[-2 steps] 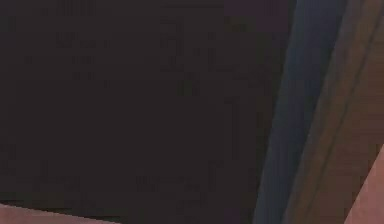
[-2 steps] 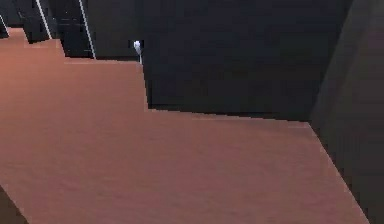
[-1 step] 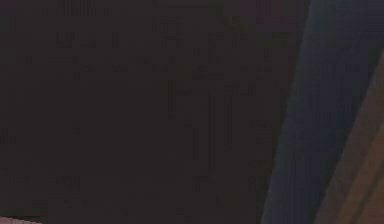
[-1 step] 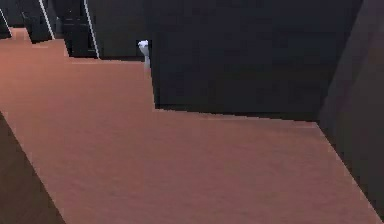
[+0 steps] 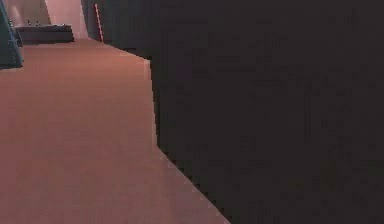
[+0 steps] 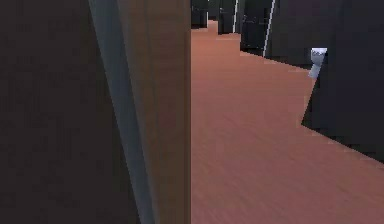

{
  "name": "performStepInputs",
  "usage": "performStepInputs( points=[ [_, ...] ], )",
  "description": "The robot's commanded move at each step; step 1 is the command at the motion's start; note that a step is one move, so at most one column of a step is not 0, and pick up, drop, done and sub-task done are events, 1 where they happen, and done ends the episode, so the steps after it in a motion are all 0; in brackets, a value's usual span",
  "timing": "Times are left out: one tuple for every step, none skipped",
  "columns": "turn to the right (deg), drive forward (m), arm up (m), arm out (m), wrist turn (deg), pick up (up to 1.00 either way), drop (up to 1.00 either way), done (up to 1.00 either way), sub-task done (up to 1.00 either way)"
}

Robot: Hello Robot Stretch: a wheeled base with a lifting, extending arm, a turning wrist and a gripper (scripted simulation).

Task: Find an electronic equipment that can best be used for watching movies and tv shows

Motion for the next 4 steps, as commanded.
performStepInputs(
  points=[
    [-21.0,0.0,0.0,0.0,0.0,0.0,0.0,0.0,0.0],
    [0.0,1.0,0.0,0.0,0.0,0.0,0.0,0.0,0.0],
    [-3.0,0.0,0.0,0.0,0.0,0.0,0.0,0.0,0.0],
    [0.0,1.0,0.0,0.0,0.0,0.0,0.0,0.0,0.0]
  ],
)
